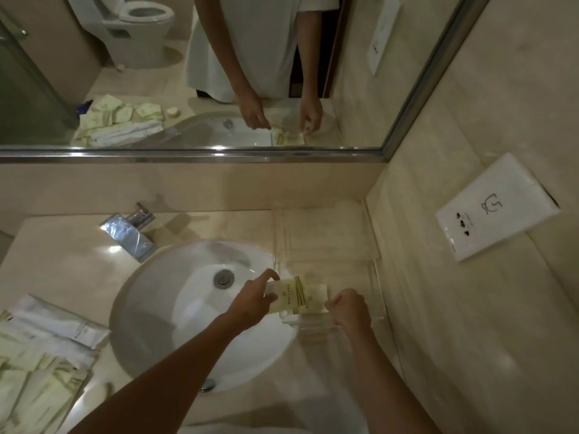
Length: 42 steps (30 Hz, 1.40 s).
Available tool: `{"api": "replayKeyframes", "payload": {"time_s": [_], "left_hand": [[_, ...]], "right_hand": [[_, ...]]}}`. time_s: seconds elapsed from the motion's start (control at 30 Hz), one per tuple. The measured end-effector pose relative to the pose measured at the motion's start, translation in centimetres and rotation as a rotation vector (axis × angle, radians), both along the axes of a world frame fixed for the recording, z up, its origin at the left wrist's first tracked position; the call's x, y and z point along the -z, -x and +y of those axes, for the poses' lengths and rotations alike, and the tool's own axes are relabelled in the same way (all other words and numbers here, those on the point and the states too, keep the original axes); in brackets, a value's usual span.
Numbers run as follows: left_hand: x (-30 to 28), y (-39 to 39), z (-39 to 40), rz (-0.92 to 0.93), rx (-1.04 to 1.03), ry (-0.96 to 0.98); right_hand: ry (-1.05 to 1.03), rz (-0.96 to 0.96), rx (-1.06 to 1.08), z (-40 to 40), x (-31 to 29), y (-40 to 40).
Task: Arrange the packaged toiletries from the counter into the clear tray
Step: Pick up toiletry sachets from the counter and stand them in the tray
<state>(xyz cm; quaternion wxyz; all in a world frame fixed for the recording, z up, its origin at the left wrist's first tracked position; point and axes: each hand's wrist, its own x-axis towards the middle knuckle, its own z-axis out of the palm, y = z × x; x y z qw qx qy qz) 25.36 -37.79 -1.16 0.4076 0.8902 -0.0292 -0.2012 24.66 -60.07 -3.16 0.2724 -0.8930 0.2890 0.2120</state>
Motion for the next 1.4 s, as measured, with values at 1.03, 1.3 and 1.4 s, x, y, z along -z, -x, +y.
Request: {"api": "replayKeyframes", "payload": {"time_s": [1.03,1.3,1.4], "left_hand": [[2.8,-1.9,-8.6,-0.287,0.541,-0.714],[3.4,-2.2,-7.8,-0.274,0.567,-0.686],[3.2,-2.2,-7.5,-0.290,0.558,-0.690]], "right_hand": [[-0.021,-0.066,0.117,-3.8,-1.3,-1.9],[-0.018,-0.052,0.082,-3.2,-1.6,-2.1],[-0.015,-0.057,0.065,-2.9,-1.8,-2.3]]}}
